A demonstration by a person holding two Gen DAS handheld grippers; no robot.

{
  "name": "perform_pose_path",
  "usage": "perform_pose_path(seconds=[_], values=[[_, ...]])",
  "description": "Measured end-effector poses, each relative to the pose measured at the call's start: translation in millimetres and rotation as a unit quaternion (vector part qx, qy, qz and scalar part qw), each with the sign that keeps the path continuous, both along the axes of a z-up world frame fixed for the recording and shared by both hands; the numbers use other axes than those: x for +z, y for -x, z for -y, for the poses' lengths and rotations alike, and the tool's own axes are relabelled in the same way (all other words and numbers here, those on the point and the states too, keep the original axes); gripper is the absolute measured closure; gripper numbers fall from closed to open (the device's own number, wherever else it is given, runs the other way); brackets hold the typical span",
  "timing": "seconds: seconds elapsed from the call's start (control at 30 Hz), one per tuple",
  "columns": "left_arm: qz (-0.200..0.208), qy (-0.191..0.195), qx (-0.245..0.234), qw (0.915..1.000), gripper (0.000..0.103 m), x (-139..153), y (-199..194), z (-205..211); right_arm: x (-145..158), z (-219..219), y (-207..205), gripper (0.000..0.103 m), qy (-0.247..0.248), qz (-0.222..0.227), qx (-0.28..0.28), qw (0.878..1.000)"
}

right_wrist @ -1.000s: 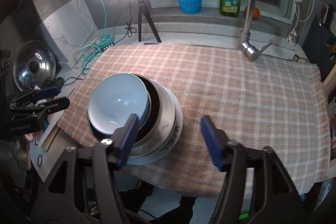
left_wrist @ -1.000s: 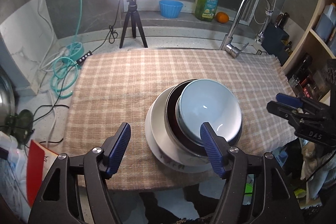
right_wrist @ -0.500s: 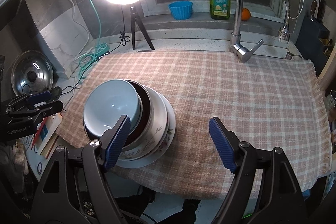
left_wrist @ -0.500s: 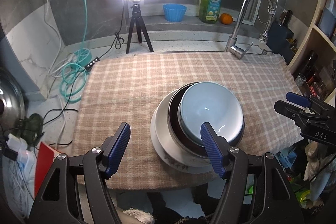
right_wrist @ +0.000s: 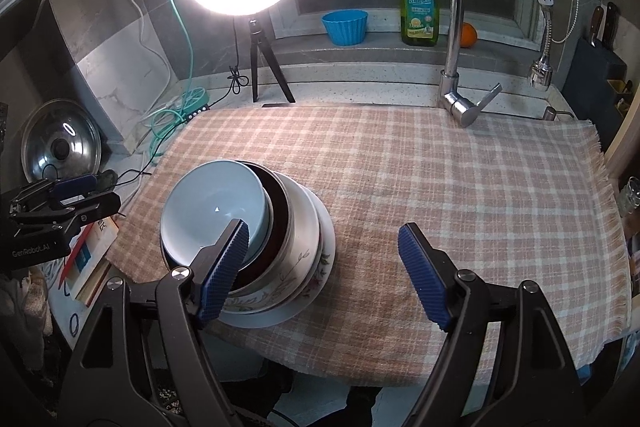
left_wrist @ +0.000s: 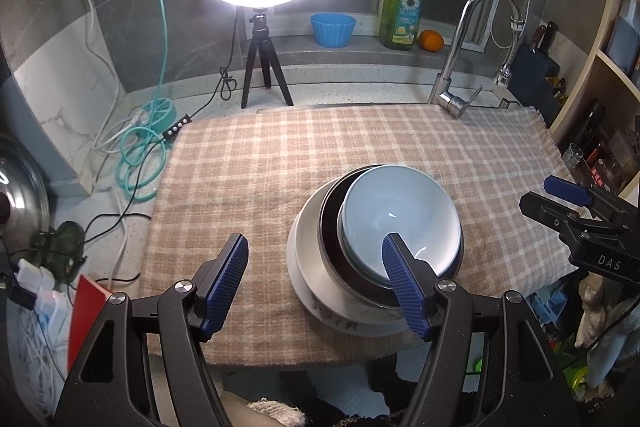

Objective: Organize plates and bowls

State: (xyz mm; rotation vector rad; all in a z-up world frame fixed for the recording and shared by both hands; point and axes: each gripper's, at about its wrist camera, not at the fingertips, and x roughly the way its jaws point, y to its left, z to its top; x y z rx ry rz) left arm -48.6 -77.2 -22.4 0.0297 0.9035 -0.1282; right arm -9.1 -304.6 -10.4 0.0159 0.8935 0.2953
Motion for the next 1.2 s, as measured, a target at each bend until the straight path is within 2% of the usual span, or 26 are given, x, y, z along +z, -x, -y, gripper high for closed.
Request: perform_pose_path(seconds=[1.2], values=[[0.001, -0.002, 0.002, 1.0, 0.034, 1.2, -0.7, 0.0, -6.9, 2.7, -3.7, 0.023, 0.006, -0.005, -0.002, 1.0]])
